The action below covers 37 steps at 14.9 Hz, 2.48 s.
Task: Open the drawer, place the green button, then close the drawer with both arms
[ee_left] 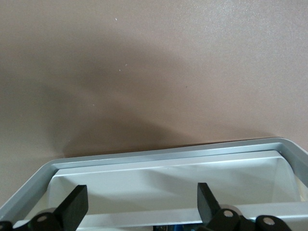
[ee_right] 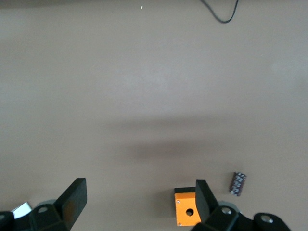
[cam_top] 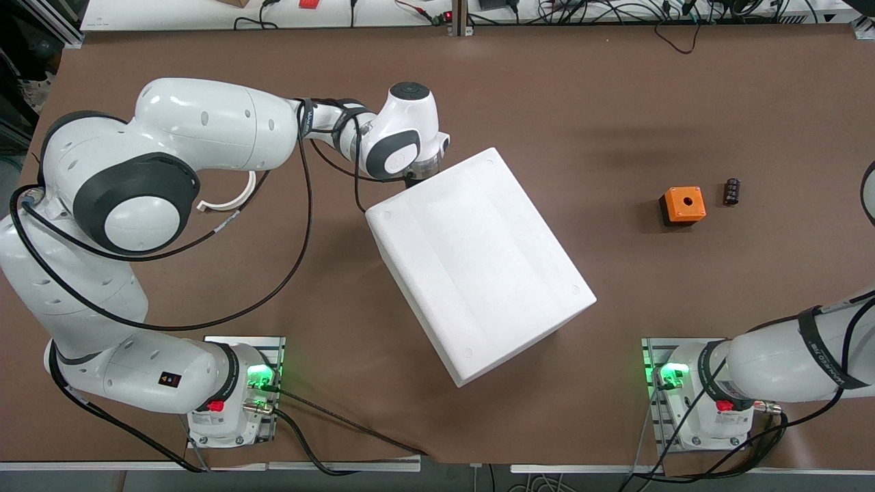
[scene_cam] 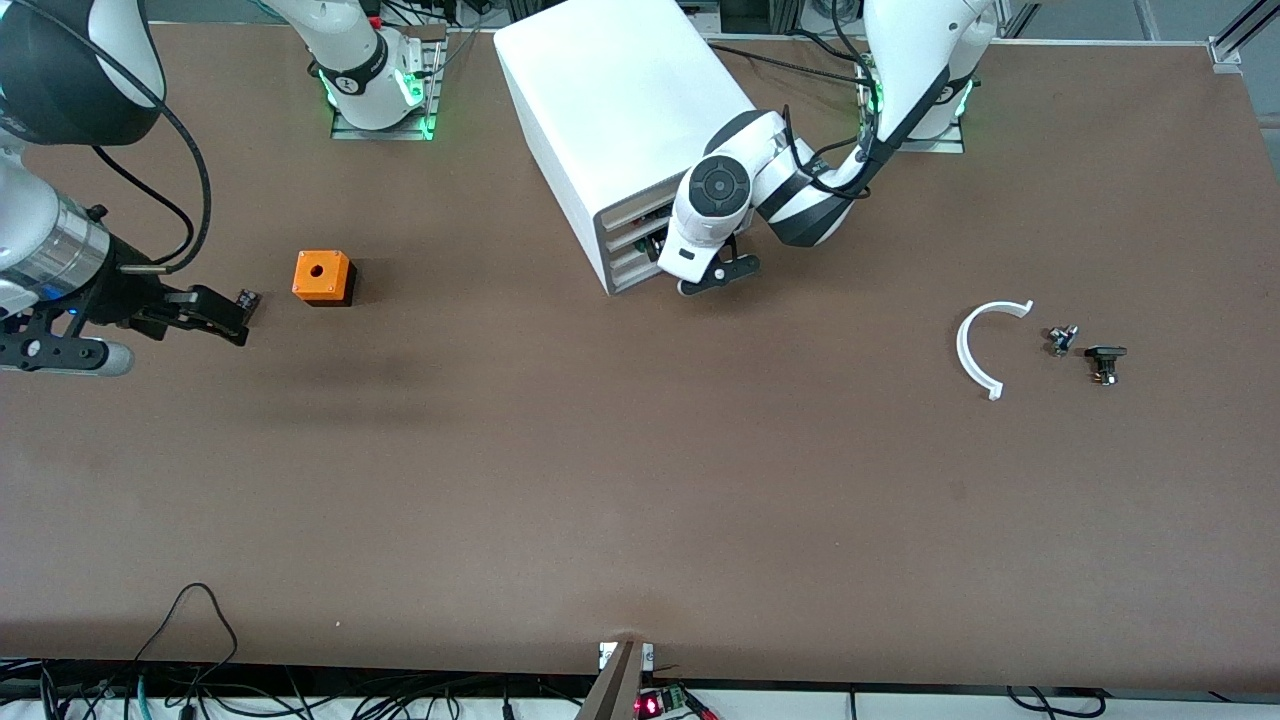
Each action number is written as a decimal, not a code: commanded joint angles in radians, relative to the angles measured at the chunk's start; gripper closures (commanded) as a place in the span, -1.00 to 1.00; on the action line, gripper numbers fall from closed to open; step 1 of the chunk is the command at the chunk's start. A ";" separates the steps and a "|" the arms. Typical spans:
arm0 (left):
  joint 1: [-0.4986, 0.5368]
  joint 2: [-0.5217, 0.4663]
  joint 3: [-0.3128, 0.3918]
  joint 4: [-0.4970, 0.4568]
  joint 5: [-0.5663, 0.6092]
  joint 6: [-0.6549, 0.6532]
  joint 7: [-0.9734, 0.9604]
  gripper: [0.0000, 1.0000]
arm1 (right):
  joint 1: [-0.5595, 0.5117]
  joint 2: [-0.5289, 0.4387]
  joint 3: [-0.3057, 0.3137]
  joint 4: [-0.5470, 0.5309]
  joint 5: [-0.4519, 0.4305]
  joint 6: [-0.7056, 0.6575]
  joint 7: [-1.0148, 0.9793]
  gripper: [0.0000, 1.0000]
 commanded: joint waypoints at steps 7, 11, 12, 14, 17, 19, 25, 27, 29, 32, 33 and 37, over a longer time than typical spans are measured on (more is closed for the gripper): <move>0.068 -0.059 -0.028 0.016 0.012 -0.104 0.045 -1.00 | -0.014 -0.140 -0.003 -0.007 0.055 -0.145 0.002 -1.00; 0.140 -0.111 -0.026 0.074 0.014 -0.205 0.211 -1.00 | -0.016 -0.136 -0.005 -0.007 0.056 -0.134 -0.022 -1.00; 0.148 -0.125 -0.022 0.097 0.018 -0.236 0.257 -1.00 | -0.016 -0.136 -0.005 -0.007 0.054 -0.134 -0.021 -1.00; 0.198 -0.133 -0.022 0.163 0.024 -0.317 0.341 -1.00 | -0.016 -0.136 -0.004 -0.006 0.053 -0.133 -0.021 -1.00; 0.278 -0.128 -0.020 0.313 0.024 -0.456 0.485 -1.00 | -0.016 -0.136 -0.004 -0.006 0.053 -0.130 -0.019 -1.00; 0.318 -0.123 -0.016 0.401 0.024 -0.570 0.606 -1.00 | -0.016 -0.136 -0.004 -0.006 0.053 -0.128 -0.015 -1.00; 0.427 -0.146 0.024 0.534 0.024 -0.699 0.873 -1.00 | -0.016 -0.136 -0.004 -0.006 0.051 -0.128 -0.007 -1.00; 0.392 -0.183 0.105 0.525 0.020 -0.698 0.950 -1.00 | -0.016 -0.137 -0.002 -0.006 0.051 -0.130 -0.004 -1.00; 0.373 -0.250 0.187 0.483 0.011 -0.676 1.063 -1.00 | -0.016 -0.137 -0.002 -0.006 0.051 -0.128 -0.006 -1.00; 0.327 -0.338 0.340 0.423 0.010 -0.638 1.252 -1.00 | -0.016 -0.137 0.000 -0.006 0.051 -0.130 -0.007 -1.00; 0.313 -0.359 0.384 0.409 0.009 -0.639 1.294 -1.00 | -0.016 -0.136 0.000 -0.006 0.051 -0.130 -0.007 -1.00; 0.208 -0.490 0.559 0.321 -0.003 -0.600 1.299 -1.00 | -0.016 -0.136 0.000 -0.006 0.051 -0.128 -0.010 -1.00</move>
